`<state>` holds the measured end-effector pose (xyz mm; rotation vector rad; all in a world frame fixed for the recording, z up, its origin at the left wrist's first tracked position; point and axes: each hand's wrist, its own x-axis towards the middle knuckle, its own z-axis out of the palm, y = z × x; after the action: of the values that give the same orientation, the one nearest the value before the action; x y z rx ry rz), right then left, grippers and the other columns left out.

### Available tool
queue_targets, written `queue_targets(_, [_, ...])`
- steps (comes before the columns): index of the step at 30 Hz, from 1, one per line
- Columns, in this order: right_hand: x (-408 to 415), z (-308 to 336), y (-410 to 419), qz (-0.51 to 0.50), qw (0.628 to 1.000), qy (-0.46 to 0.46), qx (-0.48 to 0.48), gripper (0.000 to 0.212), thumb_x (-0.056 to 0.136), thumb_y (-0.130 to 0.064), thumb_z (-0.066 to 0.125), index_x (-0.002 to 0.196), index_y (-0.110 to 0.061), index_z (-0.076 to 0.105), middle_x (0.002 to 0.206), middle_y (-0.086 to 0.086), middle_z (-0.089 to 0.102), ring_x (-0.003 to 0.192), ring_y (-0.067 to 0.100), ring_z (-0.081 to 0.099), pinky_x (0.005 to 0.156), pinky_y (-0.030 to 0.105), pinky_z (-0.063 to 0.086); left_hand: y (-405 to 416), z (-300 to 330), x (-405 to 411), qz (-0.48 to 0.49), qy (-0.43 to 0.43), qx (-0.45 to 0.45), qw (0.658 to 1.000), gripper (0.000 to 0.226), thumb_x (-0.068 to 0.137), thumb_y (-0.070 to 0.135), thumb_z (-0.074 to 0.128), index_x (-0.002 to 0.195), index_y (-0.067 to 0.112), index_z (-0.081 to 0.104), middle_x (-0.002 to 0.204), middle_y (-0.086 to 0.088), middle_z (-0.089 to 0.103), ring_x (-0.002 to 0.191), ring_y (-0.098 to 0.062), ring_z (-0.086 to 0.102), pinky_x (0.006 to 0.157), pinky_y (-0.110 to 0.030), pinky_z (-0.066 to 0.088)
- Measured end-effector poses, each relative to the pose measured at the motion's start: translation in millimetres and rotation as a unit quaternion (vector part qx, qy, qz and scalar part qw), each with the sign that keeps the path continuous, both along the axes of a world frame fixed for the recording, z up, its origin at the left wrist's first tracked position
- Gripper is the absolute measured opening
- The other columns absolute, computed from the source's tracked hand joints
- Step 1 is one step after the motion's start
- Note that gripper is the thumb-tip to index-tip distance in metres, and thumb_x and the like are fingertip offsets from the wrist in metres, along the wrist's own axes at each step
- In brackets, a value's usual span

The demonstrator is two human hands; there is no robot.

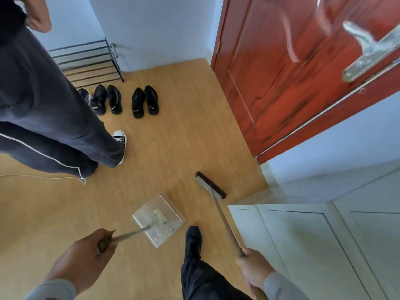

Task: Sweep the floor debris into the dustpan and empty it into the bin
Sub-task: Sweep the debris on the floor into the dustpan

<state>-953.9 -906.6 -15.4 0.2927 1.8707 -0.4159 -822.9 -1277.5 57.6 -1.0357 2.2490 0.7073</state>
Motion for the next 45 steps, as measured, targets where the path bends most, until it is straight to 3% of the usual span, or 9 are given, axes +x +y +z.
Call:
queue_targets(3, [-38, 28, 5, -0.087, 0.995, 0.033, -0.024, 0.035, 0.099, -0.015, 0.043, 0.131, -0.016, 0.057, 0.055, 0.007, 0.05, 0.036, 0.014, 0.044, 0.04, 0.026, 0.043, -3, -2, 2, 0.012, 0.006, 0.008, 1.0, 0.011, 0.092, 0.039, 0.068, 0.086, 0.041, 0.06, 0.064, 0.002, 0.066, 0.06, -0.016, 0.064, 0.053, -0.025, 0.049])
queue_targets(12, [-233, -79, -122, 0.038, 0.993, 0.109, -0.014, 0.047, 0.1, -0.007, 0.037, 0.143, 0.01, 0.043, 0.028, -0.003, 0.049, 0.065, 0.031, 0.061, 0.063, 0.032, 0.053, -16, -17, -10, 0.048, 0.007, 0.017, 0.999, 0.004, 0.093, 0.043, 0.066, 0.094, 0.04, 0.063, 0.064, 0.003, 0.068, 0.055, -0.021, 0.066, 0.055, -0.037, 0.058])
queue_targets(15, [-241, -106, -148, 0.079, 0.989, 0.122, -0.001, 0.043, 0.102, -0.006, 0.036, 0.139, 0.011, 0.049, 0.05, 0.011, 0.06, 0.062, 0.028, 0.056, 0.056, 0.036, 0.051, -17, -24, -12, 0.057, 0.01, 0.009, 0.998, 0.005, 0.093, 0.045, 0.065, 0.096, 0.041, 0.063, 0.063, 0.002, 0.068, 0.053, -0.023, 0.065, 0.052, -0.035, 0.056])
queue_targets(20, [-153, -125, -126, 0.163, 0.98, 0.097, 0.059, 0.055, 0.099, -0.006, 0.04, 0.153, -0.009, 0.033, 0.137, 0.018, 0.056, 0.074, 0.024, 0.057, 0.05, 0.031, 0.044, -15, -24, 2, 0.062, 0.021, 0.014, 0.998, 0.004, 0.094, 0.043, 0.065, 0.094, 0.039, 0.063, 0.06, -0.001, 0.066, 0.049, -0.024, 0.062, 0.047, -0.034, 0.052])
queue_targets(24, [-53, -92, -76, 0.193, 0.974, 0.055, 0.1, 0.074, 0.098, -0.01, 0.032, 0.161, -0.034, 0.003, 0.15, 0.01, 0.048, 0.097, 0.028, 0.067, 0.068, 0.035, 0.058, -19, -18, 33, 0.039, 0.027, 0.013, 0.999, 0.004, 0.094, 0.042, 0.065, 0.093, 0.038, 0.063, 0.063, 0.001, 0.067, 0.05, -0.023, 0.062, 0.048, -0.033, 0.052])
queue_targets(29, [72, -51, -29, 0.224, 0.968, 0.015, 0.111, 0.073, 0.098, -0.009, 0.031, 0.162, -0.029, 0.003, 0.154, 0.01, 0.044, 0.11, 0.028, 0.063, 0.078, 0.033, 0.055, -30, -18, 115, 0.015, 0.043, 0.007, 0.999, 0.005, 0.094, 0.043, 0.065, 0.092, 0.04, 0.062, 0.065, 0.0, 0.068, 0.054, -0.025, 0.065, 0.054, -0.04, 0.058])
queue_targets(33, [169, -31, -30, 0.282, 0.955, 0.019, 0.093, 0.061, 0.1, -0.01, 0.041, 0.159, -0.014, 0.024, 0.143, 0.013, 0.054, 0.118, 0.03, 0.061, 0.098, 0.036, 0.053, -39, -15, 207, 0.021, 0.055, 0.003, 0.998, 0.01, 0.095, 0.044, 0.064, 0.089, 0.036, 0.061, 0.068, 0.002, 0.068, 0.058, -0.024, 0.065, 0.058, -0.038, 0.058])
queue_targets(39, [225, 17, -49, 0.151, 0.988, 0.0, 0.007, 0.055, 0.102, -0.022, 0.04, 0.156, -0.031, 0.032, 0.068, 0.001, 0.057, 0.045, 0.012, 0.051, 0.041, 0.023, 0.043, -57, 2, 344, 0.109, 0.083, 0.025, 0.99, 0.013, 0.095, 0.04, 0.064, 0.086, 0.034, 0.06, 0.067, 0.001, 0.066, 0.054, -0.02, 0.06, 0.052, -0.03, 0.05])
queue_targets(45, [187, 47, -89, -0.002, 0.997, 0.072, 0.001, 0.023, 0.098, -0.02, 0.042, 0.114, -0.028, 0.056, 0.055, 0.005, 0.043, 0.043, 0.017, 0.036, 0.044, 0.021, 0.032, -85, 5, 405, 0.173, 0.079, 0.02, 0.982, 0.014, 0.096, 0.037, 0.065, 0.085, 0.03, 0.06, 0.066, 0.001, 0.065, 0.054, -0.017, 0.059, 0.048, -0.026, 0.042])
